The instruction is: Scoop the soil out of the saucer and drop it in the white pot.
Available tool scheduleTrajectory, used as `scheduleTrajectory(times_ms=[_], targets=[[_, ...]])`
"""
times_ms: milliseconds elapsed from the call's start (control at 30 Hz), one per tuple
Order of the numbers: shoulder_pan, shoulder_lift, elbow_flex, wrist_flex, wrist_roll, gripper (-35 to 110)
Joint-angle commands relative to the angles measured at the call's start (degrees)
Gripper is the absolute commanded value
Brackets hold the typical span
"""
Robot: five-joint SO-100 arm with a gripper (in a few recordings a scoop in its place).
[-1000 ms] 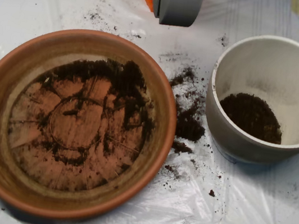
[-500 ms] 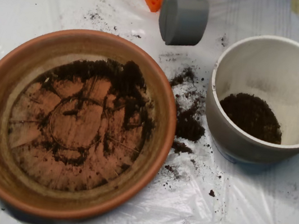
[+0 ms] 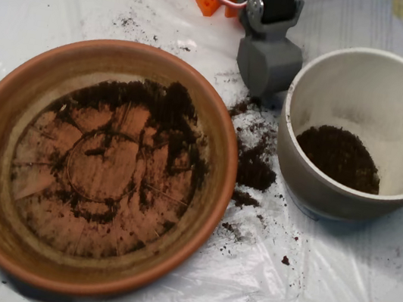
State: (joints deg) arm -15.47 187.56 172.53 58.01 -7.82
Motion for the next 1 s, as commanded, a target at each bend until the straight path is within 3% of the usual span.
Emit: scheduleTrajectory(times_ms=[0, 333, 600, 967], targets=[[0.18, 4.22, 0.97, -2.11, -0.09, 0], [1.32, 4.22, 4.57, -5.36, 2.29, 2], [-2.55, 4.22, 4.57, -5.45, -1.93, 0], [0.97, 4.22, 4.66, -5.54, 3.25, 0]])
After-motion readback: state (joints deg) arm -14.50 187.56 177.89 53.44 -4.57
